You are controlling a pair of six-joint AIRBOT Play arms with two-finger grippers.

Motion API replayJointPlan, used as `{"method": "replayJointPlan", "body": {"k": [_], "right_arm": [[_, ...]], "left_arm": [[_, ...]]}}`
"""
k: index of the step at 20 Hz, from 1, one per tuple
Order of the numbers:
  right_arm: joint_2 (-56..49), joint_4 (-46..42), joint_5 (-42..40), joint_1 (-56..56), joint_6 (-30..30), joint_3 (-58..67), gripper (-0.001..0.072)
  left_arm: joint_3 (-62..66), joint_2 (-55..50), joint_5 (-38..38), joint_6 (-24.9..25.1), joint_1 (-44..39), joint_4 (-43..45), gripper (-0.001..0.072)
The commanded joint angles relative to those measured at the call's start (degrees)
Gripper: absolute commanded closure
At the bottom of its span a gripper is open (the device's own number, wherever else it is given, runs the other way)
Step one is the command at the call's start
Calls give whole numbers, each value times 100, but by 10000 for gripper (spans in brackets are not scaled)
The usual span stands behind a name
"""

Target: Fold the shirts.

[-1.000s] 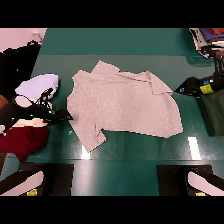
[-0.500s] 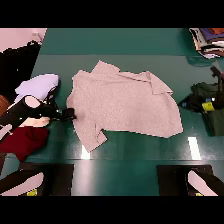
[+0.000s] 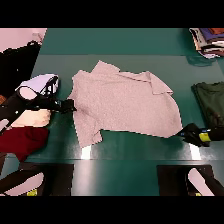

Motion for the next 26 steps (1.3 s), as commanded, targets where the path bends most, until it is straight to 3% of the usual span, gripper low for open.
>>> {"method": "replayJointPlan", "body": {"k": [1, 4, 8, 14, 19, 26], "right_arm": [[-310, 498, -682, 297, -15, -413, 304], [-699, 645, -1357, 1025, -9, -160, 321], [-1165, 525, -1482, 1672, -11, 385, 698], [-424, 442, -1067, 1971, -11, 1937, 699], [673, 435, -1169, 1589, -13, 4330, 699], [1436, 433, -984, 601, -57, 6704, 699]], "left_arm": [[44, 0, -22, 0, 0, -15, 686], [44, 0, -28, 0, 0, -13, 686], [52, 9, -103, 0, 2, -2, 687], [1189, 1182, -643, -63, 2, 420, 687], [3580, 2354, -741, -52, 2, 503, 687], [6767, 2625, -1091, -68, 2, 496, 687]]}}
